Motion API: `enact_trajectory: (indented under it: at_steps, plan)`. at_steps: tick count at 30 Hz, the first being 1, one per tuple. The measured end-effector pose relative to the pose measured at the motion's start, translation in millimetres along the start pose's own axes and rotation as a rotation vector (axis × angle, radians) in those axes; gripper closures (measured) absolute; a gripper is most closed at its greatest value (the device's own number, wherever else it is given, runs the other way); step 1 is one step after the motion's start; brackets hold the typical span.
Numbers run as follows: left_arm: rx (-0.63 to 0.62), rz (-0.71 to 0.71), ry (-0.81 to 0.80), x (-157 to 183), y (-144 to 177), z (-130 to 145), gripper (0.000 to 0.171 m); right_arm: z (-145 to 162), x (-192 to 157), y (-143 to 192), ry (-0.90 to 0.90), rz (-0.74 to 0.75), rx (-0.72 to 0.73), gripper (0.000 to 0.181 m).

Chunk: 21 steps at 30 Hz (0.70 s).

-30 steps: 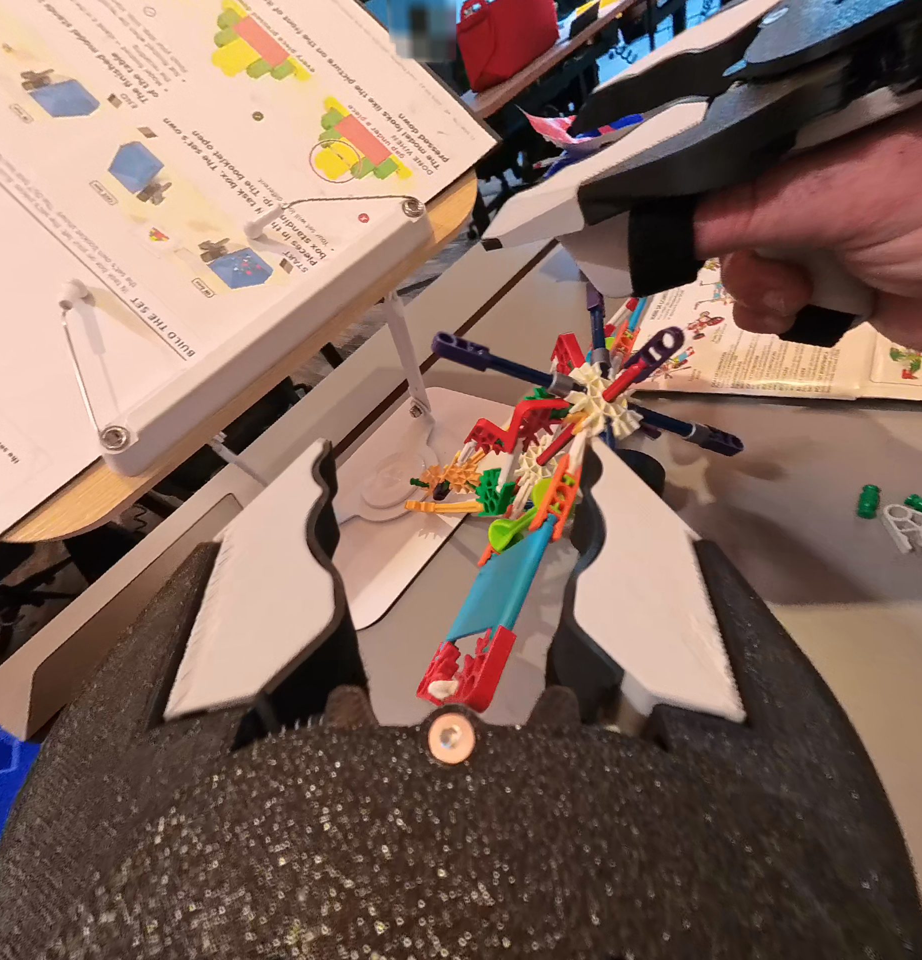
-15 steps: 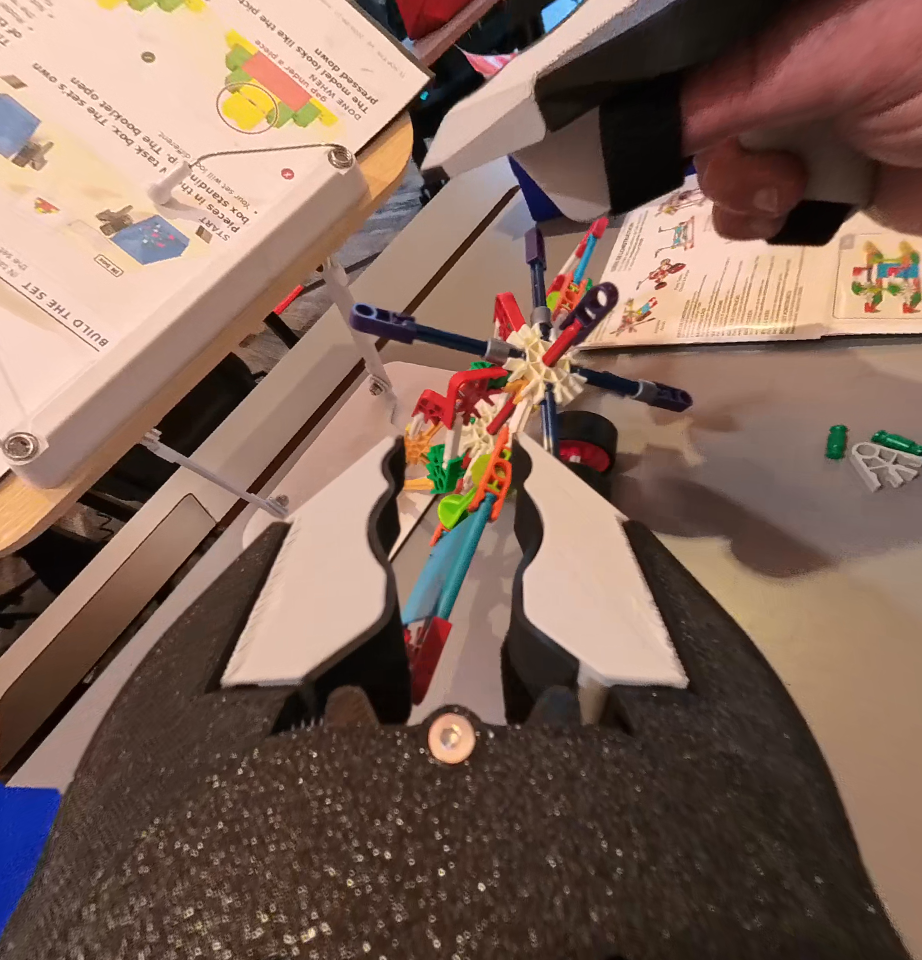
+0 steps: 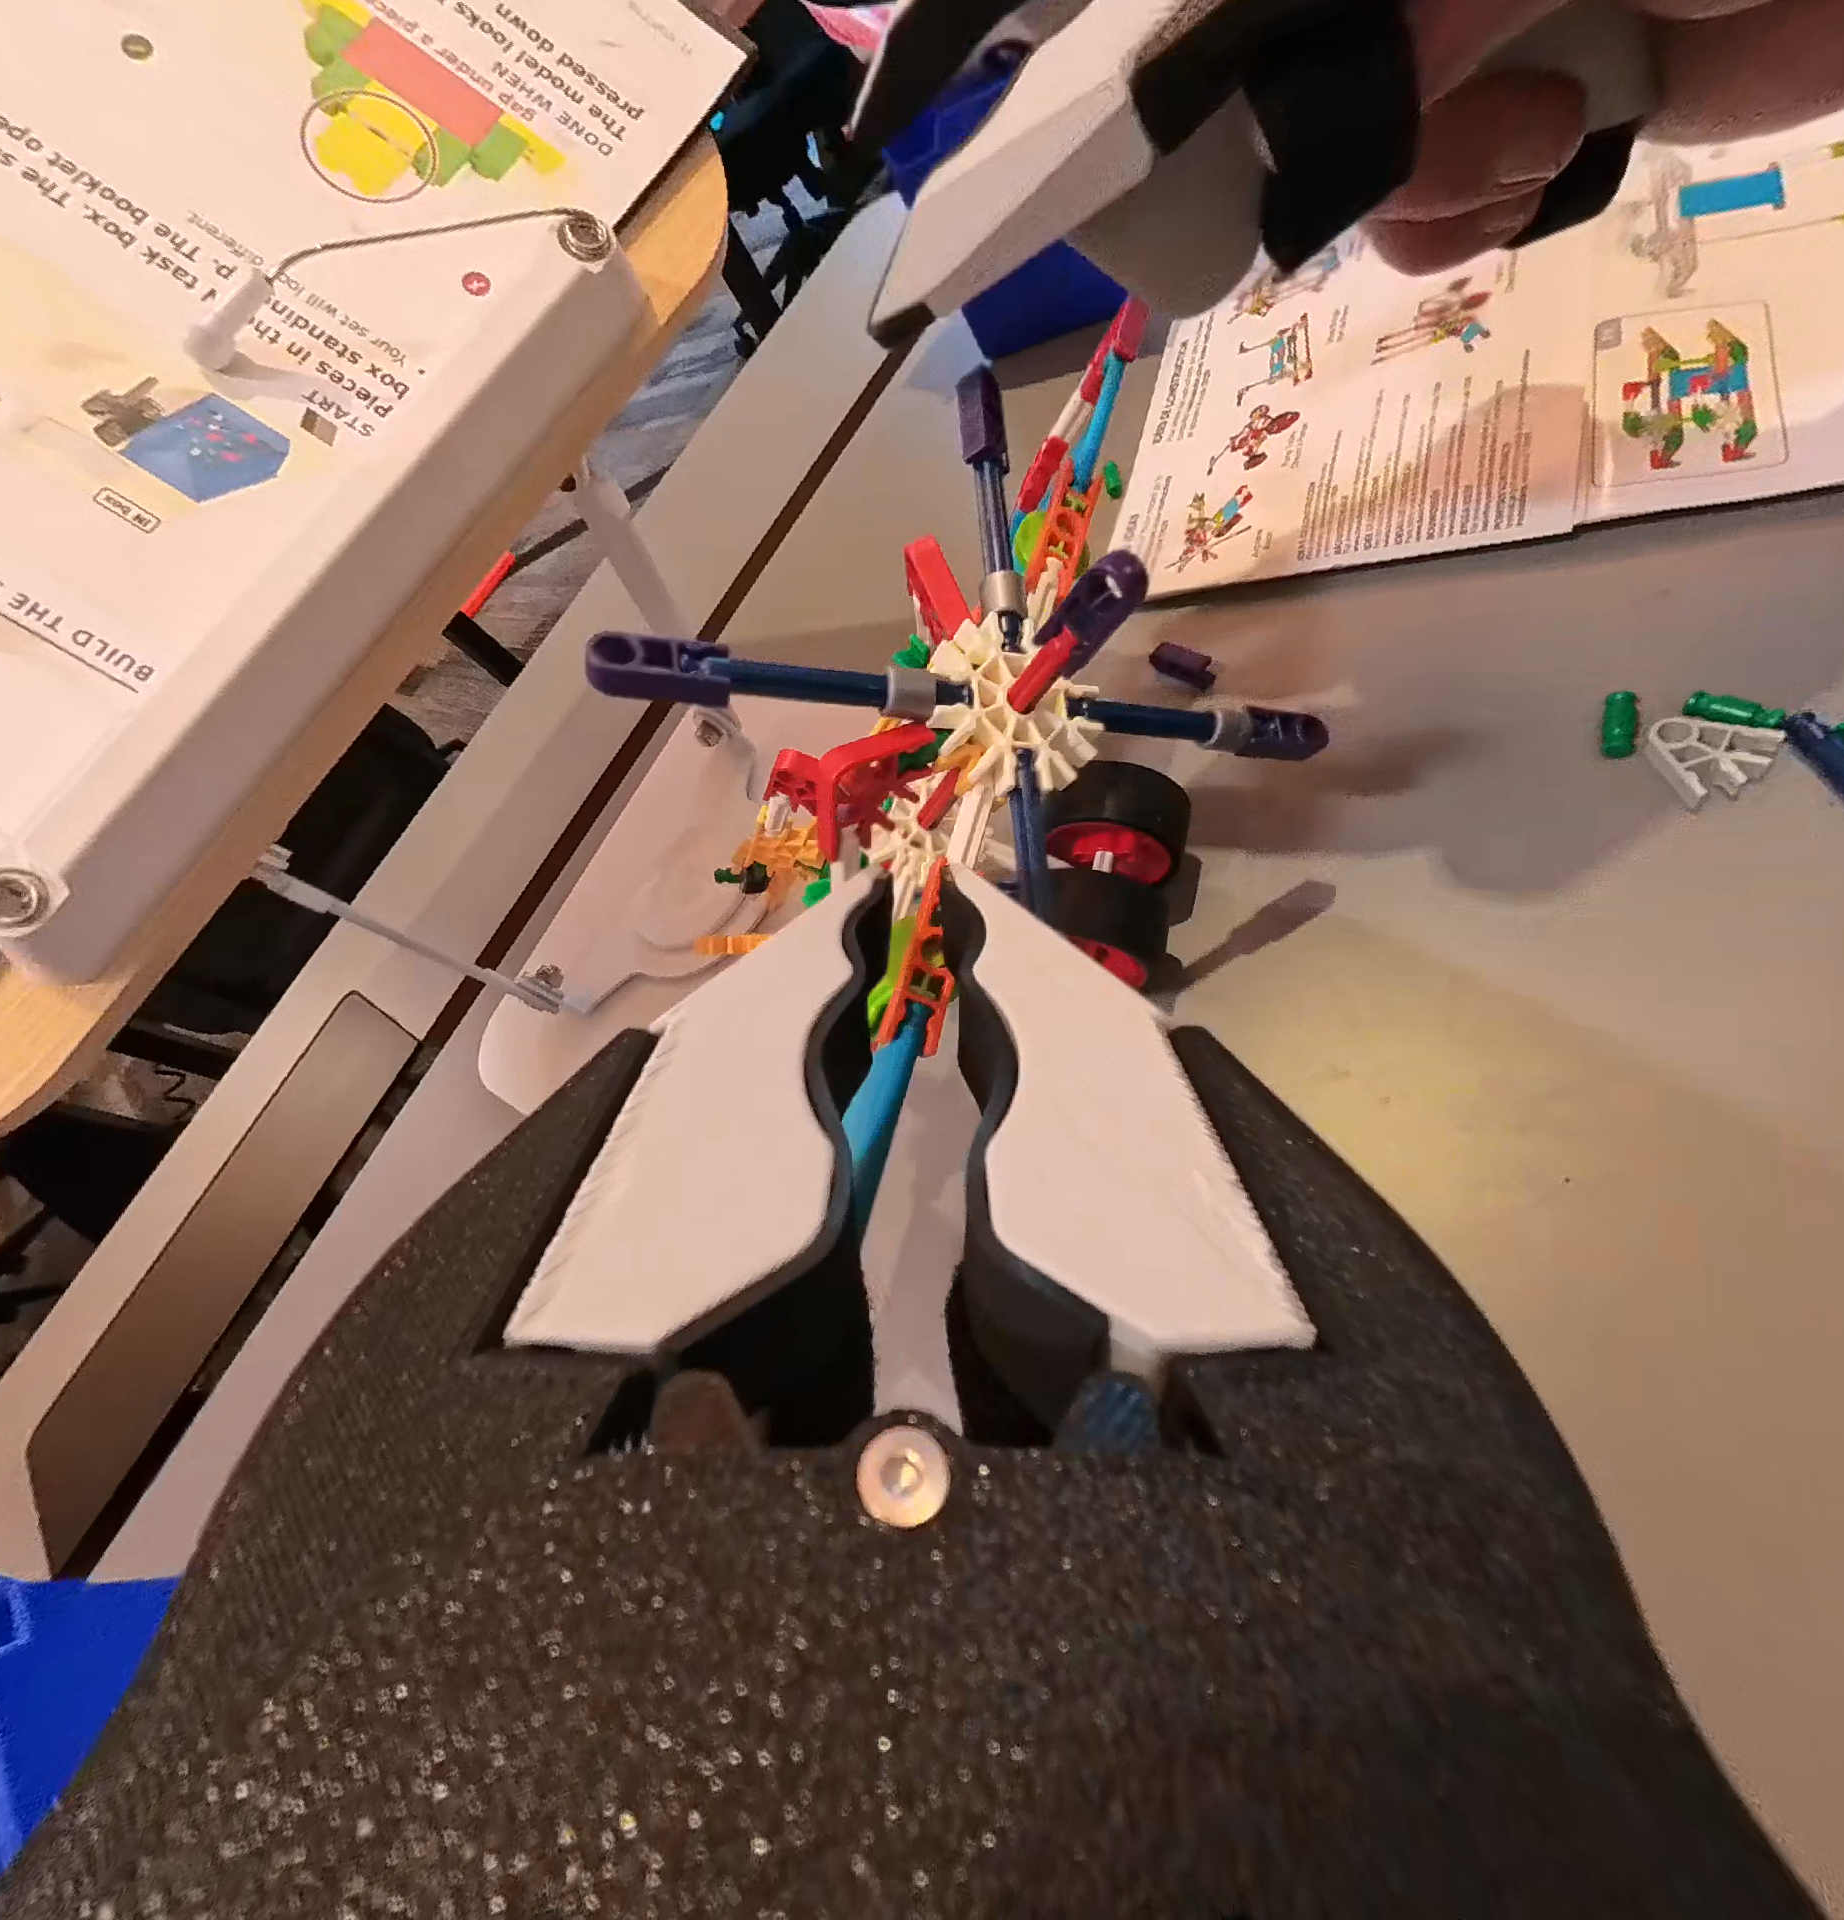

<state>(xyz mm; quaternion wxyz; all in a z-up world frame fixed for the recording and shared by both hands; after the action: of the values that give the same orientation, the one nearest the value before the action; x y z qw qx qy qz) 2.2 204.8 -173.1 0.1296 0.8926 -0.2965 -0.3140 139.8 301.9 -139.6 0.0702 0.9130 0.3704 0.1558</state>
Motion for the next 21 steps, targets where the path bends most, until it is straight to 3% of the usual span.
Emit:
enact_trajectory:
  at_steps: [3, 14, 21]
  plan:
    - [-0.015, 0.005, -0.003, -2.5, 4.1, 4.0, 0.163, 11.4, -7.8, -1.3, -0.031, -0.078, -0.024, 0.14]
    - [-0.03, -0.124, 0.093, -44.0, 29.4, 29.8, 0.166, 25.5, -23.4, -3.4, 0.125, -0.023, -0.085, 0.141]
    - [-0.021, -0.18, 0.128, -53.2, 38.9, 30.2, 0.137, 23.8, -25.8, -1.4, 0.171, -0.009, -0.072, 0.142]
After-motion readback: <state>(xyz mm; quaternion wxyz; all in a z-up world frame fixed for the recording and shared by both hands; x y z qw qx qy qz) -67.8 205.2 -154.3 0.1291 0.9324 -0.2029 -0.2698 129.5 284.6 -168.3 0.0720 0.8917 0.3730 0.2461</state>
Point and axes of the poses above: each gripper's, where its closed fingertips meet, y back along the fingers, z out of its underside, x = y × z across the jaws, the point moved 3 cm from there along y, back along the fingers, and after that the axes turned 3 degrees about -y, right-handed, at the moved point
